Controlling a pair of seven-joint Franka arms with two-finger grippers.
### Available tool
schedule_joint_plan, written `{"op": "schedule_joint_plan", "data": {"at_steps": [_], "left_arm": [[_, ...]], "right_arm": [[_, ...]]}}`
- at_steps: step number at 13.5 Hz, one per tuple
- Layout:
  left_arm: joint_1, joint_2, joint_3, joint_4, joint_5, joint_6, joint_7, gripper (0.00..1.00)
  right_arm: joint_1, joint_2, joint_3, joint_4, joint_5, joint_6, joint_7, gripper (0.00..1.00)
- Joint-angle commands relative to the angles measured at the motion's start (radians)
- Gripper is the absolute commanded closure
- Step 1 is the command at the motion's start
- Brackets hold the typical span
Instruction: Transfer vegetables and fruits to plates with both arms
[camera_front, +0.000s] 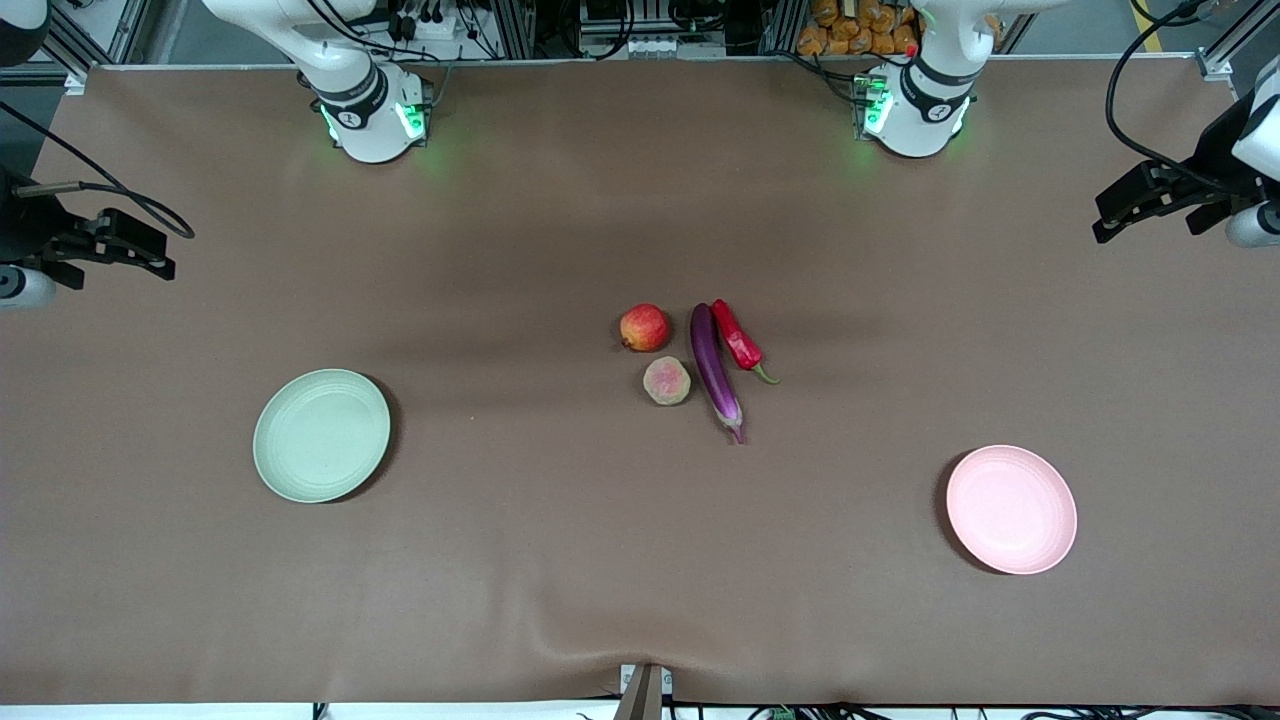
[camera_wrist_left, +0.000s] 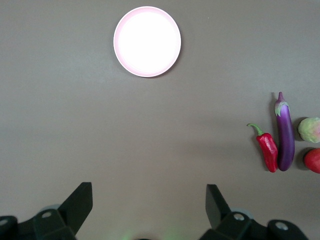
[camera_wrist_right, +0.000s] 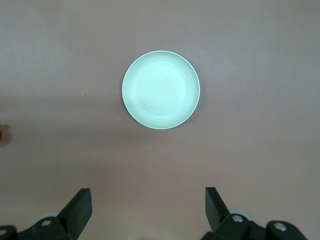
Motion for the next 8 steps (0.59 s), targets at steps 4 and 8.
{"op": "schedule_joint_plan", "data": {"at_steps": [4, 8], "left_arm": [[-0.006, 0.013, -0.001, 0.025, -0.011, -0.022, 0.008, 0.0], [-0.016, 0.033, -0.005, 0.023, -0.008, -0.018, -0.006, 0.0]], "right_arm": [[0.009, 0.005, -0.003, 0.014, -0.023, -0.021, -0.003, 0.0], [0.009, 0.005, -0.003, 0.014, -0.023, -0.021, -0.001, 0.0]]}}
